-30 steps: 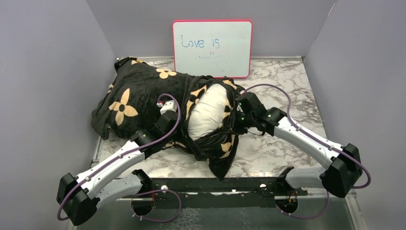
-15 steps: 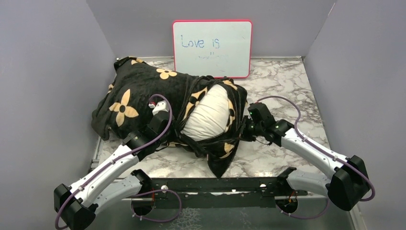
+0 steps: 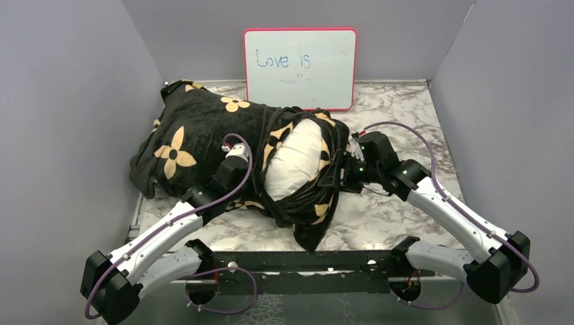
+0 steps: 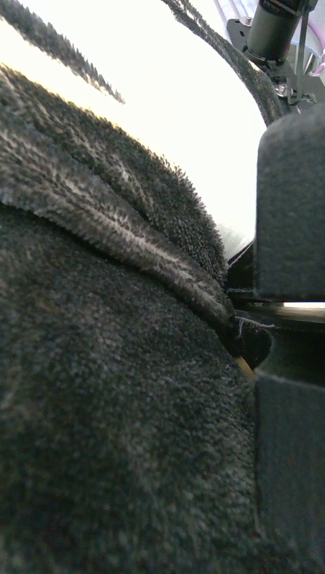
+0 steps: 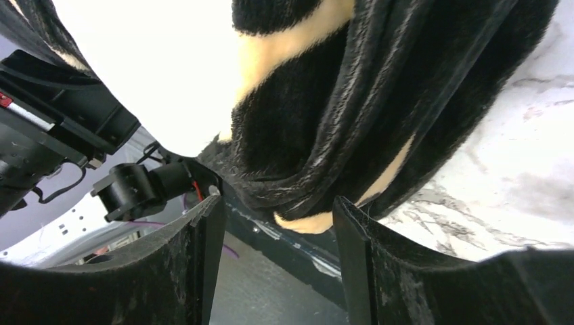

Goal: Remove the pillowcase from the pillow
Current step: Remove the pillow from the pillowcase.

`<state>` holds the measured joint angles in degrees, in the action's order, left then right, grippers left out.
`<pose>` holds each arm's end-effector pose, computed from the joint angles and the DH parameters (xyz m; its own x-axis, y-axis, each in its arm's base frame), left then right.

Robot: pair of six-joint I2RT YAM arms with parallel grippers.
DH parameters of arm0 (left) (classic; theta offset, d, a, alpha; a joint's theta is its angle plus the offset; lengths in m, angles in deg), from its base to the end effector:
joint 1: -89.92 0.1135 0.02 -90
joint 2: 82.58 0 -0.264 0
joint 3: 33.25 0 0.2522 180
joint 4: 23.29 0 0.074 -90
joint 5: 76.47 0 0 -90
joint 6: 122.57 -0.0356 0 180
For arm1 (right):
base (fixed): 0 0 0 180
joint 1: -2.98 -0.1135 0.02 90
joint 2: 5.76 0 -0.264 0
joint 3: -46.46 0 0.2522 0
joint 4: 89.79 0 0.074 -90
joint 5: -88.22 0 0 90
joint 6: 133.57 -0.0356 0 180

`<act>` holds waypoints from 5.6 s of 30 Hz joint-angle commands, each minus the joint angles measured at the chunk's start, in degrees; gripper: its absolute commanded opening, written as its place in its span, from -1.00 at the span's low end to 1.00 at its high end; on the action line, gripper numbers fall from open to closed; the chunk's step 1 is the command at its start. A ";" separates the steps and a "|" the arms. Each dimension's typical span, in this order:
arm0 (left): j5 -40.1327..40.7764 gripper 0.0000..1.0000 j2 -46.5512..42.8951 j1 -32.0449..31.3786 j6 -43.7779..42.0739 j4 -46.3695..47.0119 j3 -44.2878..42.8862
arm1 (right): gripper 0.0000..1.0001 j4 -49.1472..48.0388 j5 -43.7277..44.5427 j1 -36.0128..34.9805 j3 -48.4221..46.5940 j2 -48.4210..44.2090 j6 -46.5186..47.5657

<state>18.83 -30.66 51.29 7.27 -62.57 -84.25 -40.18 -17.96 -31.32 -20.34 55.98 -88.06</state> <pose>0.1528 -0.1179 0.2466 -0.7501 -0.2171 -0.6247 0.1120 0.8892 -0.4435 0.1789 0.1340 0.2924 -0.9077 0.1955 -0.3714 -0.0970 0.7632 0.6389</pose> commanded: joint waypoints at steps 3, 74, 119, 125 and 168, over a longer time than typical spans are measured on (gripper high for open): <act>-3.72 -1.00 1.25 0.03 -1.47 2.25 2.20 | 0.27 0.08 1.43 -4.36 -3.24 4.52 -8.22; 1.87 0.58 23.00 -1.02 -23.56 -12.52 -44.99 | 0.50 2.24 8.15 9.76 -37.81 32.78 24.41; -10.87 -0.77 39.30 8.62 -31.96 -13.28 -50.41 | 0.17 0.73 -19.02 32.26 -22.43 27.48 24.14; -4.86 0.30 37.56 3.24 -32.07 -13.40 -53.77 | 0.34 1.97 -22.38 27.87 -13.82 16.84 22.02; 10.62 0.44 35.24 -20.52 -21.98 -11.51 -30.53 | -0.99 -0.44 3.86 3.71 16.40 -0.82 -3.24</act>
<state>30.10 0.60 30.94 -14.74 -73.10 -117.25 -46.23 -19.82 -28.05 -6.54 55.02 -93.52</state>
